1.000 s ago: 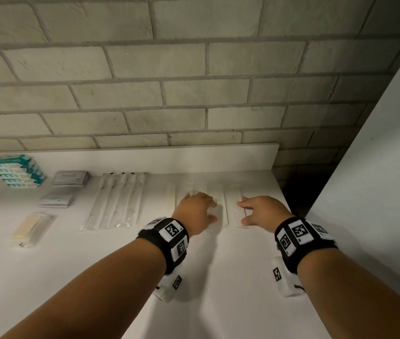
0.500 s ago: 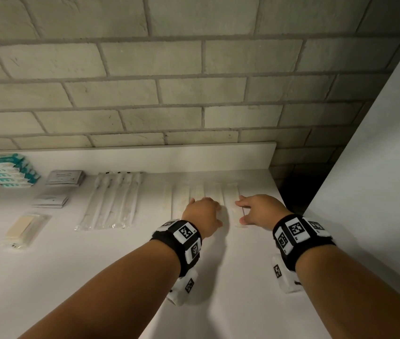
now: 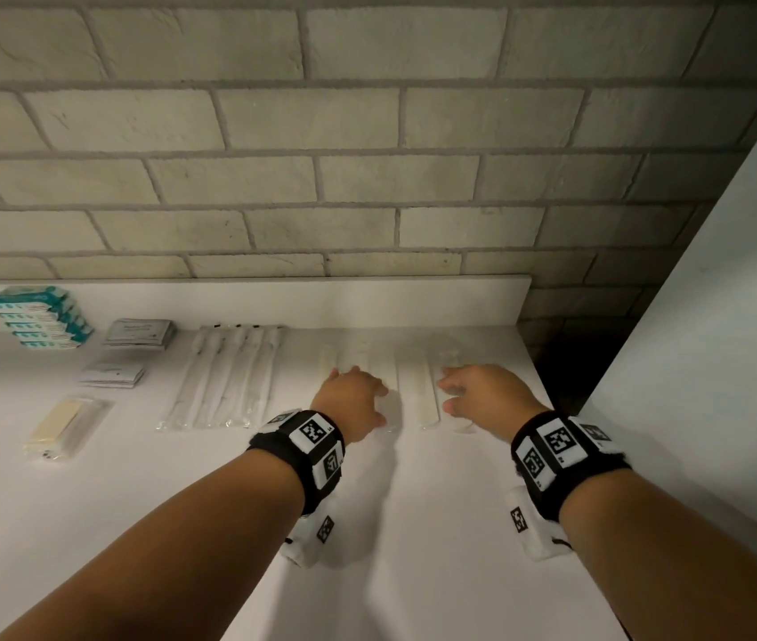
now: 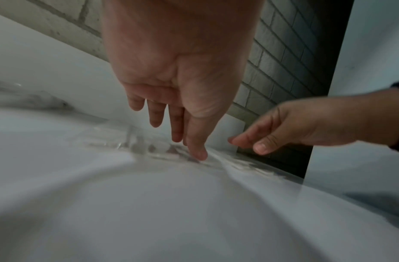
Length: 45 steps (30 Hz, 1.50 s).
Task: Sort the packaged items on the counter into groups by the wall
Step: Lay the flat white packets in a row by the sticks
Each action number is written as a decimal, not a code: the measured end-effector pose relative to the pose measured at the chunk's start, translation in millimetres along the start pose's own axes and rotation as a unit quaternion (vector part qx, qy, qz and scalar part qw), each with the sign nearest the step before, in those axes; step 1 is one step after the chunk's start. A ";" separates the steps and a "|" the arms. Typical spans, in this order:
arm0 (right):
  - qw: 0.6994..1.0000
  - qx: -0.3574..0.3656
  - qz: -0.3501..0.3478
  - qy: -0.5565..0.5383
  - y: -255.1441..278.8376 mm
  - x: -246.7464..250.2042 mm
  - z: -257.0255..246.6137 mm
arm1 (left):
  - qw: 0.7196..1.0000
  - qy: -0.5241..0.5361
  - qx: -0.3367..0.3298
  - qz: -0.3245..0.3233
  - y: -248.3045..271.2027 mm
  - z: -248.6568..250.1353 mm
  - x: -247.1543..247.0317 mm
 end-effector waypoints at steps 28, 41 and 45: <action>0.960 0.112 0.025 0.255 -19.8 -33.4 -58.1 | 0.998 -0.027 0.044 0.024 9.5 -30.2 5.0; 0.976 0.088 0.021 0.196 -19.8 -34.9 -59.7 | 0.995 0.057 0.039 0.077 15.0 -35.8 10.6; 0.973 0.108 0.018 0.205 -16.8 -38.6 -78.1 | 0.992 0.056 0.063 0.094 21.3 -55.3 20.0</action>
Point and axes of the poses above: each hand's wrist, its own y-axis away from the middle knuckle, its own x-axis out of the back of the hand, z = x × y, the point moved 5 cm from there along -y, towards the middle knuckle, and after that the axes turned 8 degrees about y, right-handed, at the moved point
